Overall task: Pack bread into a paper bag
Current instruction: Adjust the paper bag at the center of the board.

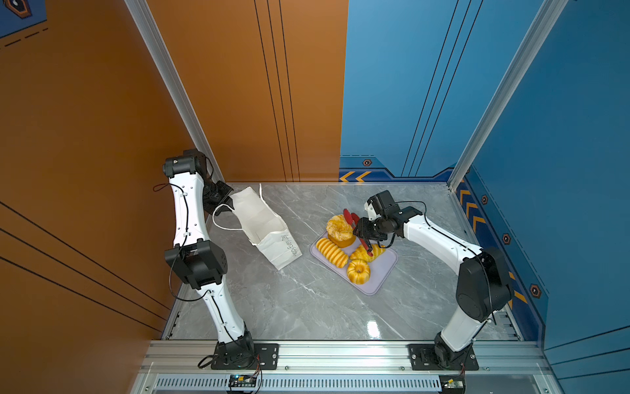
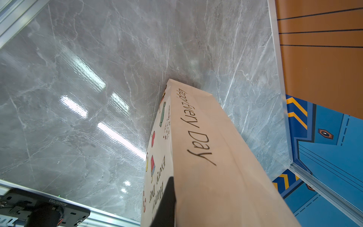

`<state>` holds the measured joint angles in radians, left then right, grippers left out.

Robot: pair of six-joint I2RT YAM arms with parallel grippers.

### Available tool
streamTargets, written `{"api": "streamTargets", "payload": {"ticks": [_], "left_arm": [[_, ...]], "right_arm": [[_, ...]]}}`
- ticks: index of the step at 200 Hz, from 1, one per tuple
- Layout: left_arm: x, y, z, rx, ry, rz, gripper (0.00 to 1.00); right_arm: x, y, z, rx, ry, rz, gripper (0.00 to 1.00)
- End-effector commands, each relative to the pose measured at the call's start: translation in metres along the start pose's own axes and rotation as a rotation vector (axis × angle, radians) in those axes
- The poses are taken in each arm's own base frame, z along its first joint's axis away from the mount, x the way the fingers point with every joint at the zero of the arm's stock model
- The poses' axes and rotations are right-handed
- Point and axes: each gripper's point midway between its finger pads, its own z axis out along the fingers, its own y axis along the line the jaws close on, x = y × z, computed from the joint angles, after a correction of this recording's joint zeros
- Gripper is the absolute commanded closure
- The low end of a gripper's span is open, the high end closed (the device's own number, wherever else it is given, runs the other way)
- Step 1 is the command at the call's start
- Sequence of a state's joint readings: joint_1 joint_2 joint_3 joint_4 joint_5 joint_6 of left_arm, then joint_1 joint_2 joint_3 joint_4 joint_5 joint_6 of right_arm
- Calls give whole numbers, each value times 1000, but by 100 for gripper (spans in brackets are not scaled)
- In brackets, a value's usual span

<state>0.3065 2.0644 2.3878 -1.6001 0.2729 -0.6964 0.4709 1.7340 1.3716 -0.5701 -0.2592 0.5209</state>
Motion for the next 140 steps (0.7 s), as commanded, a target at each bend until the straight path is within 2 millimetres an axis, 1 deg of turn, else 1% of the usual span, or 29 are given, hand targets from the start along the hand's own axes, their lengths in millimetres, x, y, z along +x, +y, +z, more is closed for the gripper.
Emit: {"api": "streamTargets", "payload": {"ticks": [1, 25, 45, 48, 54, 57, 66, 68, 74, 82, 89, 92, 100, 103, 127, 140], "left_arm": [[34, 27, 2, -135, 154, -43, 87], [32, 25, 9, -139, 169, -48, 85], [29, 25, 10, -137, 168, -52, 84], [29, 25, 9, -136, 167, -51, 77], [28, 25, 9, -135, 163, -49, 75], [28, 25, 8, -134, 161, -49, 69], [27, 23, 7, -127, 153, -45, 66], [27, 23, 6, -126, 151, -45, 62], [26, 23, 5, -126, 147, -45, 59], [26, 23, 4, -123, 142, -42, 49], [26, 21, 3, -116, 141, -38, 48], [27, 20, 3, -113, 140, -35, 43], [27, 19, 2, -107, 139, -31, 40], [27, 19, 2, -104, 139, -28, 37], [26, 14, 0, -83, 135, -2, 34], [26, 6, 1, -45, 151, 12, 34]], "right_arm": [[-11, 10, -11, -30, -27, -15, 47], [-10, 9, -10, -28, -24, -16, 46], [-9, 9, -9, -28, -20, -16, 46], [-9, 9, -9, -28, -20, -18, 46], [-9, 9, -8, -28, -19, -19, 45], [-8, 8, -8, -27, -19, -20, 45], [-8, 7, -8, -24, -20, -20, 44], [-8, 7, -8, -26, -19, -20, 44], [-8, 7, -7, -25, -18, -21, 44], [-9, 8, -7, -27, -18, -21, 44], [-8, 8, -7, -28, -15, -22, 44], [-8, 8, -7, -27, -17, -21, 44], [-8, 8, -7, -27, -17, -20, 44], [-8, 8, -7, -27, -17, -20, 44], [-8, 7, -6, -22, -16, -20, 44], [-7, 6, -5, -22, -13, -19, 43]]}}
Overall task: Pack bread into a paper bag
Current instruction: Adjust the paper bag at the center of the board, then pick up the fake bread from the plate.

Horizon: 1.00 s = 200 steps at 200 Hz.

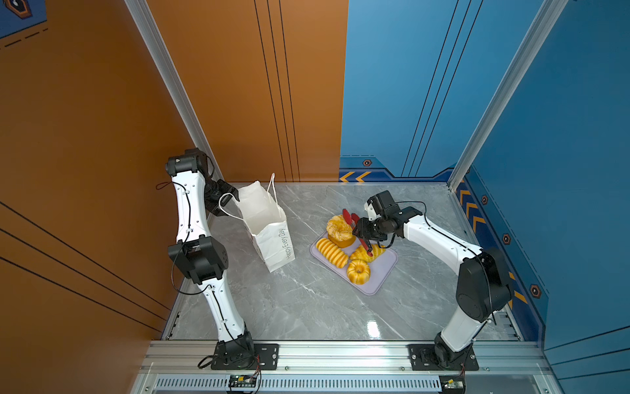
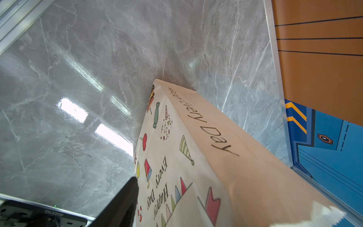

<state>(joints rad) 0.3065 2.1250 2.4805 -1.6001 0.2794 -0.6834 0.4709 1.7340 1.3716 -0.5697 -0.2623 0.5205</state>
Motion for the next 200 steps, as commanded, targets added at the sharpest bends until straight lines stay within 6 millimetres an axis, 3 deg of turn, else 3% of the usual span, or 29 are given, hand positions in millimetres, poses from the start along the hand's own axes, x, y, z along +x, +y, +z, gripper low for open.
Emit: {"api": "streamTargets", "payload": {"ticks": [1, 58, 143, 200], "left_arm": [[39, 15, -3, -65, 172, -10, 34], [46, -14, -11, 86, 215, 54, 32], [45, -15, -20, 115, 203, 57, 33], [45, -14, -20, 114, 204, 59, 33]], "right_arm": [[-8, 6, -5, -20, -15, -19, 43], [-2, -2, -4, 3, 6, -16, 43], [19, -22, 0, 13, 102, 30, 41], [28, -8, 2, -21, 133, 23, 40]]}}
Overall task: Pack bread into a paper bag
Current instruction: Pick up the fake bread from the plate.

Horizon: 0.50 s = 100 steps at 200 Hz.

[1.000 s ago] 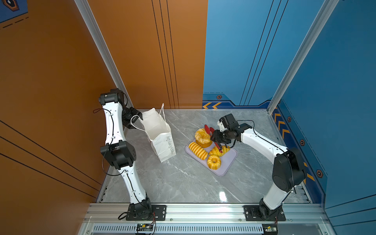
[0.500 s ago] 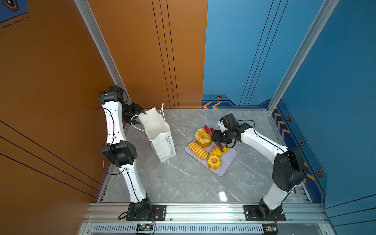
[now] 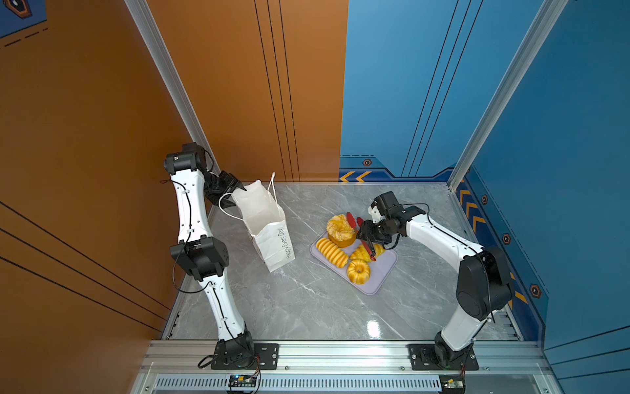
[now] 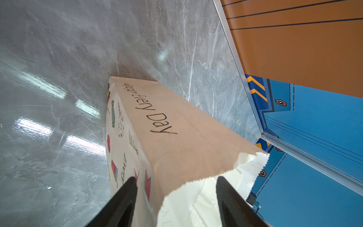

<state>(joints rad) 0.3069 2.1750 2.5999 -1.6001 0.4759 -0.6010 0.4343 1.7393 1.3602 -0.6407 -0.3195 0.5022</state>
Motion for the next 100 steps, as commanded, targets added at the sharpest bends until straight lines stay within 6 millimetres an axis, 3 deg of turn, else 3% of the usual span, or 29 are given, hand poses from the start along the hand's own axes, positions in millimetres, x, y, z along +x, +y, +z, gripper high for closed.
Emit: {"api": "streamTargets", "payload": {"ticks": [1, 61, 100], "left_arm": [[39, 19, -11, -72, 136, -64, 33], [39, 19, -11, -72, 137, -67, 33], [38, 19, -12, -68, 135, -68, 33]], "right_arm": [[12, 8, 2, -25, 47, -13, 40], [19, 27, -6, -63, 48, -35, 40], [32, 19, -2, -35, 80, -31, 41]]}}
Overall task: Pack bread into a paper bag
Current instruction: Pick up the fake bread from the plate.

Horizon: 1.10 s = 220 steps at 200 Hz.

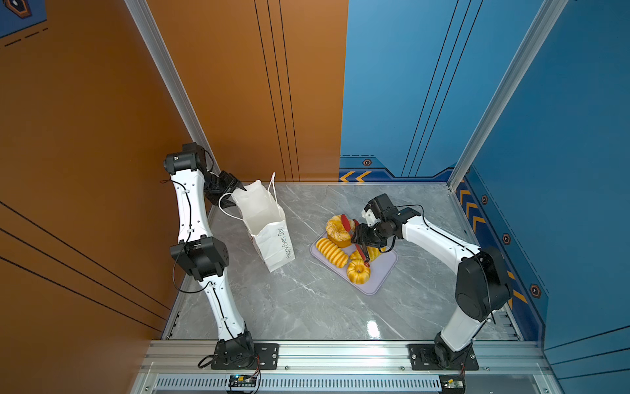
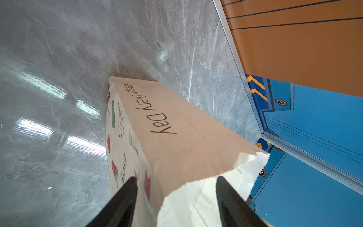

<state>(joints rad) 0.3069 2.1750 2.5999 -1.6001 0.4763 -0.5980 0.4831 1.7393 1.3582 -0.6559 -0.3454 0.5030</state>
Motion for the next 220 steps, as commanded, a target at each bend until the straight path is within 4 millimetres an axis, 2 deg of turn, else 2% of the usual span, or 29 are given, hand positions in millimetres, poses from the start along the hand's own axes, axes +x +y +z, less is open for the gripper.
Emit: {"api": "streamTargets", "payload": {"ticks": [1, 37, 72, 105, 148, 212, 220], "left_arm": [[39, 19, -13, -67, 136, -72, 33], [38, 19, -12, -63, 139, -73, 33], [38, 19, -12, -58, 141, -75, 33], [37, 19, -14, -50, 138, -77, 34], [35, 18, -15, -37, 138, -80, 34], [34, 16, -17, -17, 140, -84, 34], [34, 16, -18, -15, 139, -84, 34]], "right_arm": [[15, 2, -5, -7, 32, 5, 41], [16, -8, -8, 53, 29, -5, 40], [6, -13, 2, 75, 44, -3, 40], [4, -3, 5, 53, 53, -7, 41], [9, -2, 6, 49, 79, -16, 41], [0, 2, 21, 51, 101, -13, 40], [0, 2, 23, 52, 103, -13, 37]]}}
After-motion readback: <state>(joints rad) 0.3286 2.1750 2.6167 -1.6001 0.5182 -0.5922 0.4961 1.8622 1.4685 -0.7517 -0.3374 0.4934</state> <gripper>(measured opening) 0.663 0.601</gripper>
